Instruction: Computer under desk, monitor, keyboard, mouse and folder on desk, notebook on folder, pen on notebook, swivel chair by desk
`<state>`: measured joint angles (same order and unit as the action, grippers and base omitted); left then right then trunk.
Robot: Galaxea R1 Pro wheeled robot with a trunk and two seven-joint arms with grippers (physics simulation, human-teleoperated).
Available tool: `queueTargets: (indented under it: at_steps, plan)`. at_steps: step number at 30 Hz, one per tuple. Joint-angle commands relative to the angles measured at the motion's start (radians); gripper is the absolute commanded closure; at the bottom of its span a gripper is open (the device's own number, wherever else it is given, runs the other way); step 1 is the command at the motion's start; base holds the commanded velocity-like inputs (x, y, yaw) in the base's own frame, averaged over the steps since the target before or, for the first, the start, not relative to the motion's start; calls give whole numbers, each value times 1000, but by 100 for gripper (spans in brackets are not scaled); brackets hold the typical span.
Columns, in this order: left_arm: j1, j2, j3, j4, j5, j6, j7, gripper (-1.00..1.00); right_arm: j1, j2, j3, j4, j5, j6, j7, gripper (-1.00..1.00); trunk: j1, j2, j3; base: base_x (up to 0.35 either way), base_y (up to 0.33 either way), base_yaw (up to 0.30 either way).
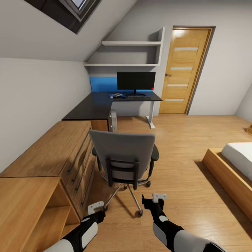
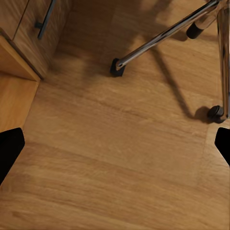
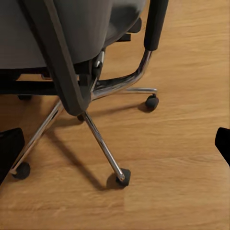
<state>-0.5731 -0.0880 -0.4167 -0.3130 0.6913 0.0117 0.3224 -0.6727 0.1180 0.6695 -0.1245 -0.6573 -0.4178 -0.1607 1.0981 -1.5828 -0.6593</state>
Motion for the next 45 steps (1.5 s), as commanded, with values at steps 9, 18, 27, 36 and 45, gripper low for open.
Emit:
queueTargets:
  at_steps: [9, 18, 27, 36, 45]
  plan:
    - [-1, 0, -10, -1, 6, 2, 7, -100, -1, 1, 10, 0, -4, -2, -7, -100, 35, -64, -29, 0, 0, 22]
    - [-1, -1, -11, -1, 3, 2, 6, -100, -1, -1, 7, 0, -4, -4, -6, -100, 69, -127, -57, 0, 0, 0]
    - [-1, -1, -11, 1, 4, 2, 6, -100, -1, -3, 6, 0, -4, -4, -6, -100, 104, -190, -86, 0, 0, 0]
    - [-1, -3, -13, 3, 3, 6, 2, -100, -1, -2, 7, 1, -4, -4, -6, -100, 138, -253, -114, 0, 0, 0]
    - [-1, -4, -13, 5, 6, 7, -3, -100, -1, 0, 9, -8, -2, 4, -4, -100, 173, -316, -142, 0, 0, 0]
